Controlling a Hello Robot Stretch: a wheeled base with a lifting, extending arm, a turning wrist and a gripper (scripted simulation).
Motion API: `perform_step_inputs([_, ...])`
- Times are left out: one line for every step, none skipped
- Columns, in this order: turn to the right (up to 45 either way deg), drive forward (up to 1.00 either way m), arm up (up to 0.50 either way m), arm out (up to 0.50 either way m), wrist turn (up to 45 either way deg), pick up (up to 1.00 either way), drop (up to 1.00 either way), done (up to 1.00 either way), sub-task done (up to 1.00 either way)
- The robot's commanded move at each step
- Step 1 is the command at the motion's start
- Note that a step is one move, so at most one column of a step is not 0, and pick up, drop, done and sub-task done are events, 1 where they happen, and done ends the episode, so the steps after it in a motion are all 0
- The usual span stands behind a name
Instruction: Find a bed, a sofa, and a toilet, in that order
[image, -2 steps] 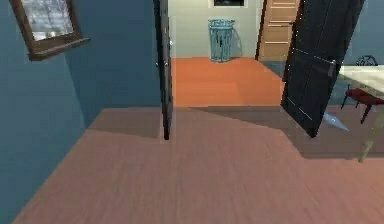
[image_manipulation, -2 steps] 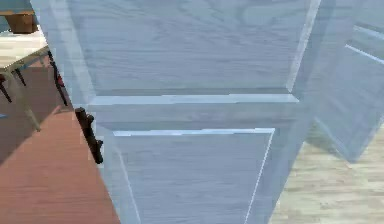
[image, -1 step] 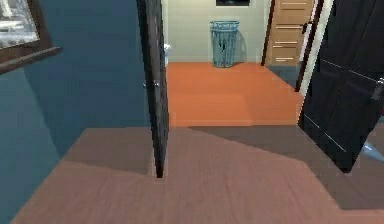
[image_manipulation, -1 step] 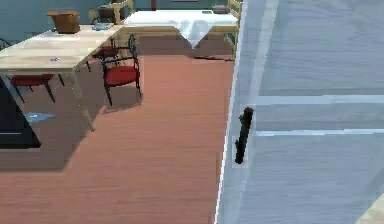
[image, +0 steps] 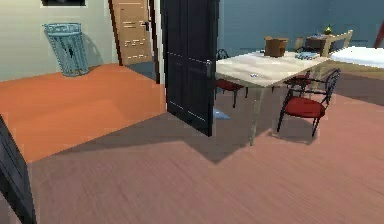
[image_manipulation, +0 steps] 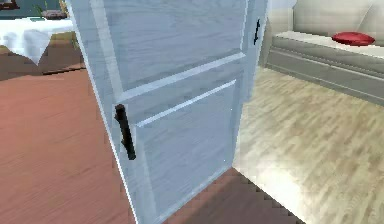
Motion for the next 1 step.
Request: perform_step_inputs([0.0,0.45,0.0,0.0,0.0,0.0,0.0,0.0,0.0])
